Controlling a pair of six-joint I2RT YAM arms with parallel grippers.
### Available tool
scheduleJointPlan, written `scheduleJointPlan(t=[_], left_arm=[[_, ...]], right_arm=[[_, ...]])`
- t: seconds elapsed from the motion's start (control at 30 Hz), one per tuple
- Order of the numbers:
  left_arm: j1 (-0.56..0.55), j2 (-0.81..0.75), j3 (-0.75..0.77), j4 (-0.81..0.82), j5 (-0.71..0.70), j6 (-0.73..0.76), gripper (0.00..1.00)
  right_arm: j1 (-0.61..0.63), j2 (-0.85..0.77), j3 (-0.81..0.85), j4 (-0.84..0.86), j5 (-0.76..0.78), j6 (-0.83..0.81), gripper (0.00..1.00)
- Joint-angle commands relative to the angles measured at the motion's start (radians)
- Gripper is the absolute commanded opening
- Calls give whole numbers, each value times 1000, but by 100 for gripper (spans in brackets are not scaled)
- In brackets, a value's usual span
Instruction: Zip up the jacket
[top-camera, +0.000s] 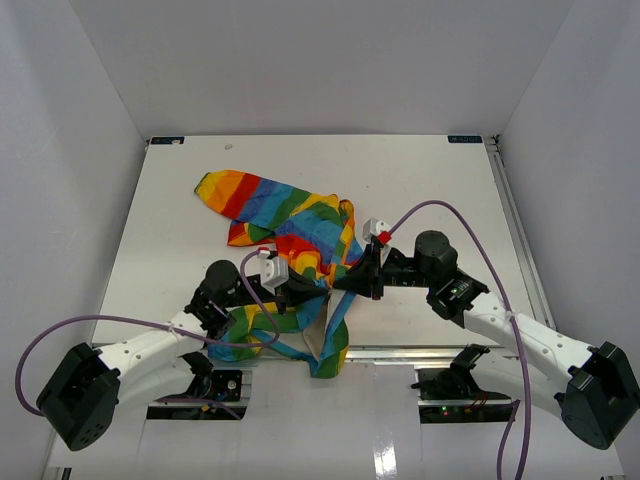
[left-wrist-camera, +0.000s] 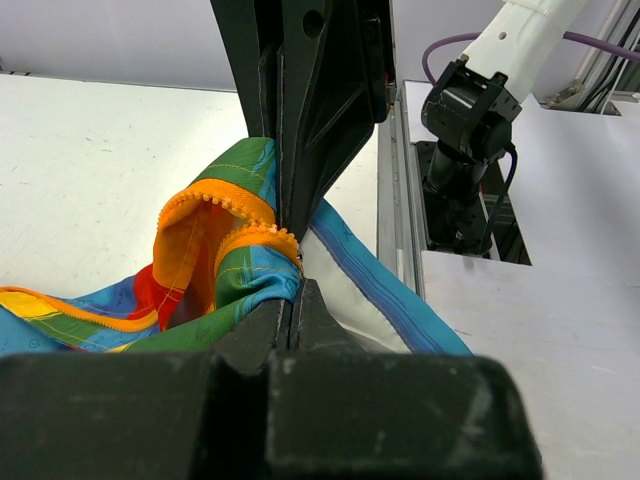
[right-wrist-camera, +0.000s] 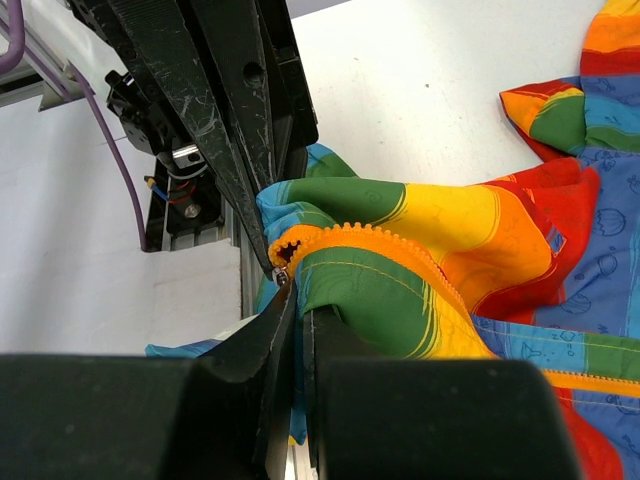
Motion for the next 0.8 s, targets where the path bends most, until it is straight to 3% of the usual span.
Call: scheduleJointPlan(t=[0.0,0.77], left_arm=[[-10,19,0,-120,43,18,0],[-17,117,62,-273,-44,72,0]], right_arm=[[-27,-40,69,117,54,6,8],[-39,-36,141,158,81,56,8]])
